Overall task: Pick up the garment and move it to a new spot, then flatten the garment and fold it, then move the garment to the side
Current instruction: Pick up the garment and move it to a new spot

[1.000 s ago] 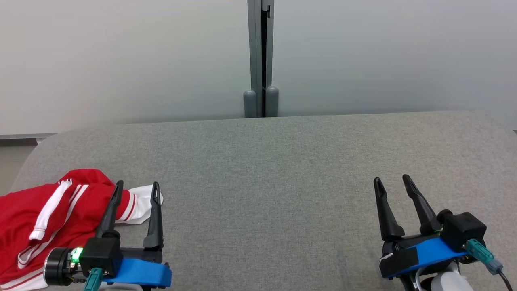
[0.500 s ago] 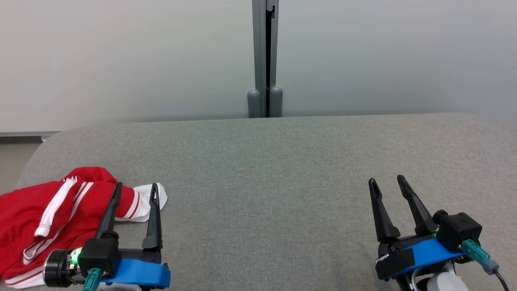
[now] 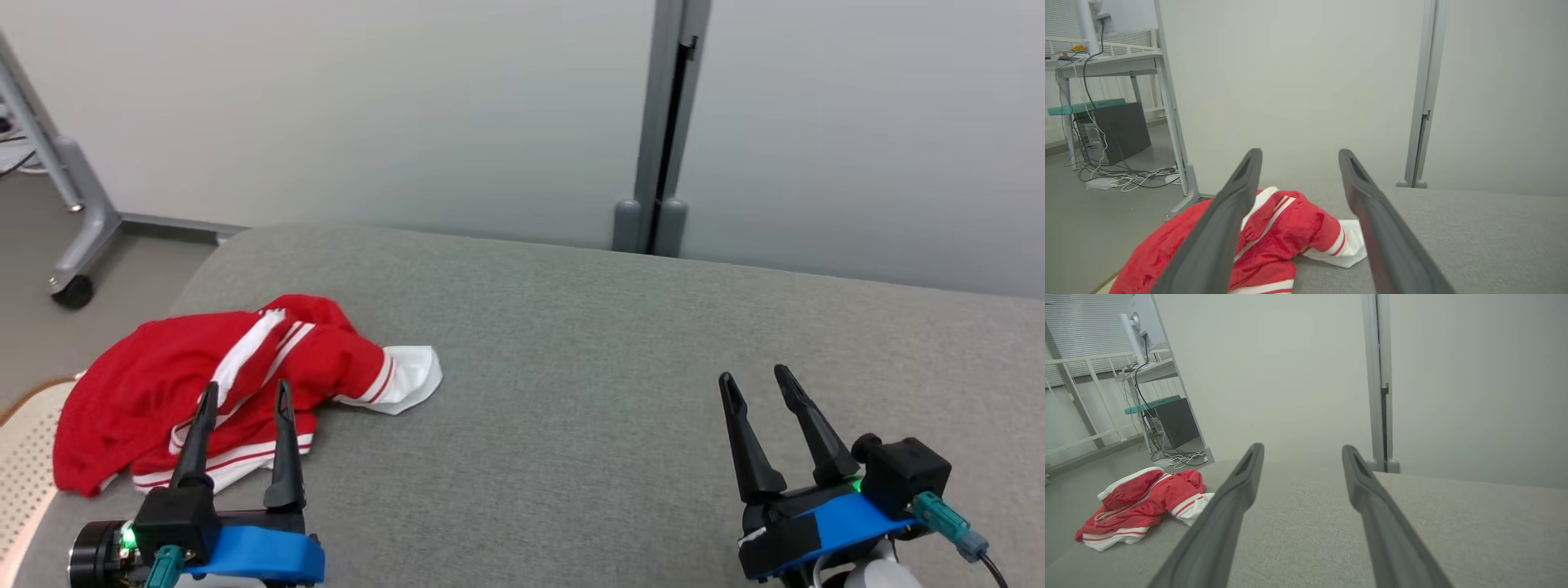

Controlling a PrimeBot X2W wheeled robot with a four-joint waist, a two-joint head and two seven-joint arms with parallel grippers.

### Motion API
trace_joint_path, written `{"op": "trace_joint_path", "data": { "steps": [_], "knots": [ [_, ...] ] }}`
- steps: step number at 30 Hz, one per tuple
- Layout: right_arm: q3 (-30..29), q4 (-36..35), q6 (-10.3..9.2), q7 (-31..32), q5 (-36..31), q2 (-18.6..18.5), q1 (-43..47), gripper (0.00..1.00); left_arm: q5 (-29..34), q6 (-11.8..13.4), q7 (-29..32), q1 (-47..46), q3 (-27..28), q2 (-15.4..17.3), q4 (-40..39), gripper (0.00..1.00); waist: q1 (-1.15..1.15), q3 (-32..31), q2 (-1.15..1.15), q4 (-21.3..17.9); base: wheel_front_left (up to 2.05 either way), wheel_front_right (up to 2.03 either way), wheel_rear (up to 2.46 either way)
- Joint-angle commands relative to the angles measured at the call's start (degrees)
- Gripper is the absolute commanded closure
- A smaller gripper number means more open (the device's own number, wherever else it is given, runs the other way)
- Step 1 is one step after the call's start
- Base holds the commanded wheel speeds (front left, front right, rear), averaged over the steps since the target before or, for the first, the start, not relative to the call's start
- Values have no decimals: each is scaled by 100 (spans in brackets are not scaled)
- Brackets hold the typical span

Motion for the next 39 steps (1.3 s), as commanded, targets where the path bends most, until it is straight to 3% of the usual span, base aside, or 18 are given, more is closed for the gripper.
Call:
{"op": "trace_joint_path", "data": {
  "steps": [1, 11, 18, 28, 33, 39],
  "knots": [
    [44, -14, 2, -31, 39, -11, 60, 0, -10, 34, -15, 26, 34, 4, 18, 0, 1, 96, 0, 189, 0, 0, 0],
    [278, -1, 2, -32, 197, -11, 60, 0, -80, 58, -15, 62, 204, -8, 206, 0, 1, 68, 0, 1190, 0, 0, 0],
    [494, 10, 2, -31, 273, -11, -7, 0, -170, -6, -15, 98, 334, -9, 310, 0, 1, 66, 0, 1489, 0, 0, 0],
    [633, -1, 2, -31, 333, -84, -19, 0, -451, -181, -6, -255, 404, 73, 592, 0, 1, 67, 0, 1291, 0, 0, 0],
    [689, -1, 2, -31, 322, -135, -79, 0, -1122, -301, 792, -853, 301, 418, 618, 0, 1, 152, 0, 1025, 0, 0, 0],
    [707, 5, 2, -31, 356, -154, -107, 0, -1815, -332, 2228, -1526, 49, 1153, 648, 0, 1, 322, 0, 553, 0, 0, 0]
  ]
}}
